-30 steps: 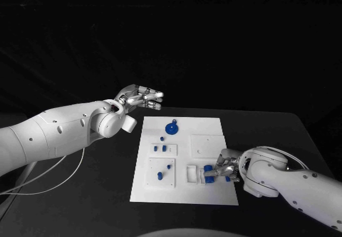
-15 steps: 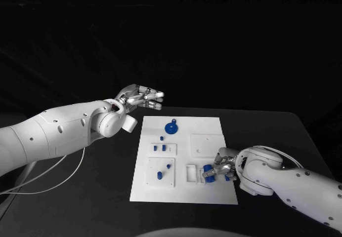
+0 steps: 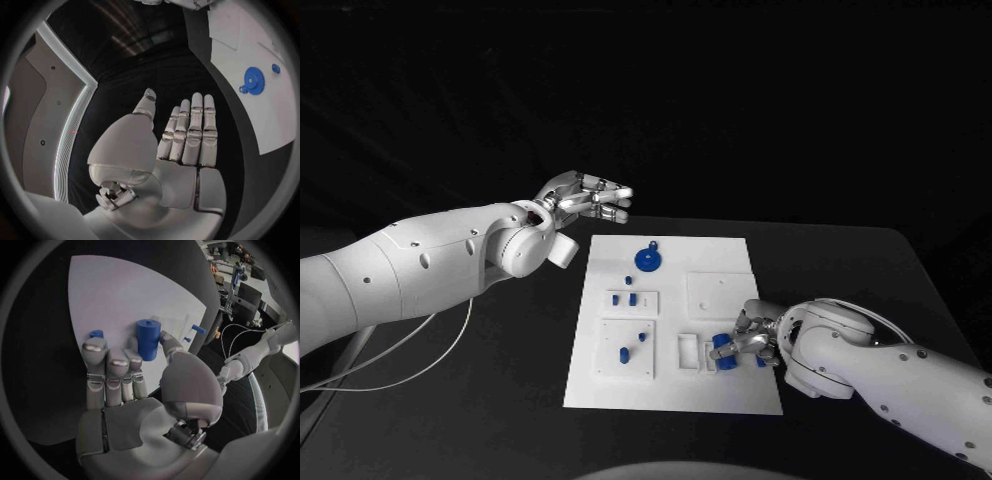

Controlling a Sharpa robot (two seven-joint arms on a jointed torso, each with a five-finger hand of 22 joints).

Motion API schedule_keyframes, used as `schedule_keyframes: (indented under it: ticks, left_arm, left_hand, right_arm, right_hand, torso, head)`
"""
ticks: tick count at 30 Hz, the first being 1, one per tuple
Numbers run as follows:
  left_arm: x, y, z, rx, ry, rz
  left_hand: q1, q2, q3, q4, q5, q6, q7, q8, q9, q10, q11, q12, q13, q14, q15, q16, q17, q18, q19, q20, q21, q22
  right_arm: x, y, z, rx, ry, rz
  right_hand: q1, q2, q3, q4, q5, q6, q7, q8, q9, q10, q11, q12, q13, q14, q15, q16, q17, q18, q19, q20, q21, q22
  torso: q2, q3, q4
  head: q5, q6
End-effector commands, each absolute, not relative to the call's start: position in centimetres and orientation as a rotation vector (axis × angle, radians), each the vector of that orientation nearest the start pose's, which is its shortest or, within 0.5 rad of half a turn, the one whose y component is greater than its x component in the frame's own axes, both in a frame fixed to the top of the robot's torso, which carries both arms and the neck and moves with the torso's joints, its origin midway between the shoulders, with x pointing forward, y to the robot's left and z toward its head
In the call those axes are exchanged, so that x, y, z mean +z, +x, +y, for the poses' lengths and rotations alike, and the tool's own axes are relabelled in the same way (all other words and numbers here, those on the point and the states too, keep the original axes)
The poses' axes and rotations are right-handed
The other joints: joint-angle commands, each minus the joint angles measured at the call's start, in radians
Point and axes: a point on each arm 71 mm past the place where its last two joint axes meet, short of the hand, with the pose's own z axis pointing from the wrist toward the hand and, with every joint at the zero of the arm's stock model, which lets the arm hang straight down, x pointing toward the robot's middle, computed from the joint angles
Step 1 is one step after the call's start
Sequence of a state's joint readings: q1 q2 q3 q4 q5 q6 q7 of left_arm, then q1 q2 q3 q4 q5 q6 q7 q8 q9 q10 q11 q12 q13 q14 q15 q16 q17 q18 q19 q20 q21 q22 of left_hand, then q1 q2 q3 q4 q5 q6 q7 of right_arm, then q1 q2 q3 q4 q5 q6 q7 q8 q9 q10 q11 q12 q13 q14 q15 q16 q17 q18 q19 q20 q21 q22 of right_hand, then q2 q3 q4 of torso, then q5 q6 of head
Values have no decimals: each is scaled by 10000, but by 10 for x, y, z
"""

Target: Assemble the parts on the task board

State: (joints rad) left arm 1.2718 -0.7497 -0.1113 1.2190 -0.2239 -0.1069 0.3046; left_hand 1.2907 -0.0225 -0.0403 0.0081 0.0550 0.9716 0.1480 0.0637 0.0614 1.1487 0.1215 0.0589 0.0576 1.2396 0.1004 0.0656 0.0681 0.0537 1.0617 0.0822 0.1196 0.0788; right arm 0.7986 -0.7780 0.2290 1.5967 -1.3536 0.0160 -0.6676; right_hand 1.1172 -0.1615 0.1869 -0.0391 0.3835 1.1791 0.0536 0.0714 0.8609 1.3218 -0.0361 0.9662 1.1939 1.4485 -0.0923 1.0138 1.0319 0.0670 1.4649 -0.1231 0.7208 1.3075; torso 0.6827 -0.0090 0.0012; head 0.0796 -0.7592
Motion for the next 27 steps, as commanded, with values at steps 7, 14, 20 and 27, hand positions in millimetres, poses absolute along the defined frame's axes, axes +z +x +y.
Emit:
schedule_keyframes:
  ticks: [7, 14, 20, 27]
  left_arm:
    - [-187, 541, 243, -13897, -8555, 16232]
    - [-187, 541, 243, -13849, -8548, 16326]
    - [-188, 541, 242, -13822, -8540, 16385]
    - [-188, 541, 242, -13790, -8518, 16442]
  left_hand:
    - [7, -106, 51, 49, -67, -65, 8, -17, 0, -60, 14, 5, 13, -80, 4, -34, -13, -88, 16, 37, 52, -16]
    - [2, -127, 67, 67, -67, -65, 10, -17, -1, -61, 16, 7, 14, -147, 22, -36, -14, -108, -50, 55, 19, -26]
    - [10, -146, 84, 75, -67, -53, 7, -16, 0, -63, 17, 5, 13, -170, 28, -36, -13, -110, -65, 59, 15, -21]
    - [15, -153, 109, 94, -66, -48, 7, -15, 1, -70, 20, 5, 13, -184, 32, -35, -12, -108, -75, 65, 16, -16]
  right_arm:
    - [-295, 413, -190, 3390, 3996, 23057]
    - [-278, 419, -188, 3894, 4402, 22759]
    - [-269, 422, -189, 4088, 4565, 22618]
    - [-262, 421, -183, 4383, 4509, 22695]
  right_hand:
    - [288, 505, 1677, -1689, 164, 332, -73, -69, -6366, -6, -95, -22, -45, 19, -112, -11, 7, -45, 542, -18, 92, 842]
    - [298, 530, 1647, -1715, 189, 435, -107, -74, -6325, 24, -118, -17, -56, 24, -124, -16, 4, -65, 545, -33, 135, 849]
    - [291, 541, 1637, -1723, 210, 449, -111, -79, -6316, 22, -122, -27, -66, 23, -130, -22, 1, -71, 542, -42, 140, 849]
    - [245, 554, 1544, -1679, 144, 452, -124, -82, -6314, 32, -126, -28, -75, 23, -131, -31, -5, -79, 536, -44, 134, 845]
  torso:
    - [0, -2, -7]
    - [2, -3, 0]
    - [1, -8, 1]
    - [-1, -20, -3]
  head:
    - [21, -9]
    - [35, 5]
    - [60, -12]
    - [80, -20]
